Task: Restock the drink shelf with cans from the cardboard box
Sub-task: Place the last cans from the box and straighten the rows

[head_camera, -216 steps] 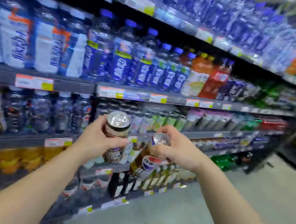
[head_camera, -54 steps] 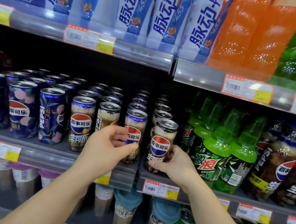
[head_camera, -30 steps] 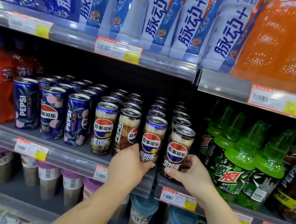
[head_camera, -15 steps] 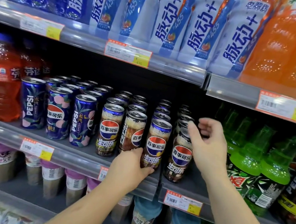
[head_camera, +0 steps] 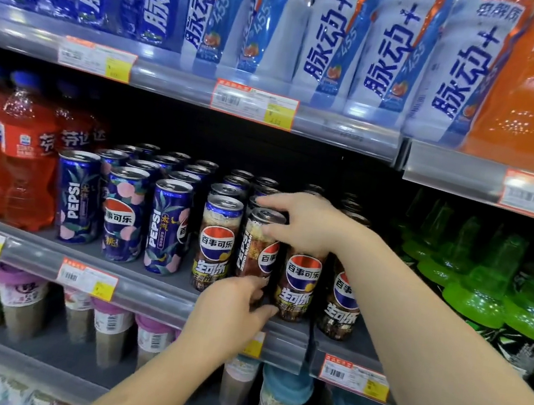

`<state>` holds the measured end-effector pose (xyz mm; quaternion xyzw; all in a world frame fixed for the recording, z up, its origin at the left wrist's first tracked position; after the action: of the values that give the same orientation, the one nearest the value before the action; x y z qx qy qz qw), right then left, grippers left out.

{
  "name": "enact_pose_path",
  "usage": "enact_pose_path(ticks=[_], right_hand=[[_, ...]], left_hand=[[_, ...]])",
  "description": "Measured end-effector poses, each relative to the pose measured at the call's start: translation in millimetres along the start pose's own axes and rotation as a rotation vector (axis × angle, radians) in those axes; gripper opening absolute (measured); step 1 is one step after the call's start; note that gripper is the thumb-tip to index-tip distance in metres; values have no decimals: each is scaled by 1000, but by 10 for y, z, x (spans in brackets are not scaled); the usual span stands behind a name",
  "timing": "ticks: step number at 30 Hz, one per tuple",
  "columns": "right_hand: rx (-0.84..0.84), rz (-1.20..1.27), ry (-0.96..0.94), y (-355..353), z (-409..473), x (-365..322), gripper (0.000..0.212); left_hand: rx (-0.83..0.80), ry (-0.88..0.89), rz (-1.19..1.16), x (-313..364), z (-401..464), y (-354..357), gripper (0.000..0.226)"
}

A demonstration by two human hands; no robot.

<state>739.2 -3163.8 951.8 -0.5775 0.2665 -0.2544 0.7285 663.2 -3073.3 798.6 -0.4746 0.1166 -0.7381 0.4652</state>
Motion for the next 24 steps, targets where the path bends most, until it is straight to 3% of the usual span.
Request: enact_pose_path(ticks=[4, 10, 16, 18, 21, 24], right_hand=[[87, -67, 37, 18, 73, -3, 40], [249, -77, 99, 93, 72, -76, 39], [281, 3, 129, 185, 84, -25, 46], [243, 8, 119, 180, 66, 9, 46], [206, 1, 89, 145, 10, 75, 38], [257, 11, 74, 143, -24, 81, 34]], left_hand=[[5, -27, 28, -131, 22, -104, 37], [-1, -27, 37, -174, 59, -137, 26], [0, -40, -17, -221, 46, -202, 31], [48, -53, -21, -258, 26, -250, 28], [269, -86, -9, -383, 12, -360, 26], [366, -213, -55, -514, 51, -425, 56]])
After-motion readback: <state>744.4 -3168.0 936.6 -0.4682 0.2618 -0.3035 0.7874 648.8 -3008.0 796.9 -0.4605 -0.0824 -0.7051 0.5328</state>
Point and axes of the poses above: each hand's wrist, its own z-axis towards the middle knuckle, its own y-axis out of the palm, x = y × z, the point moved 1 cm from there along z, towards the middle knuckle, and after that the axes turned 2 degrees about y, right-handed, at the moved point
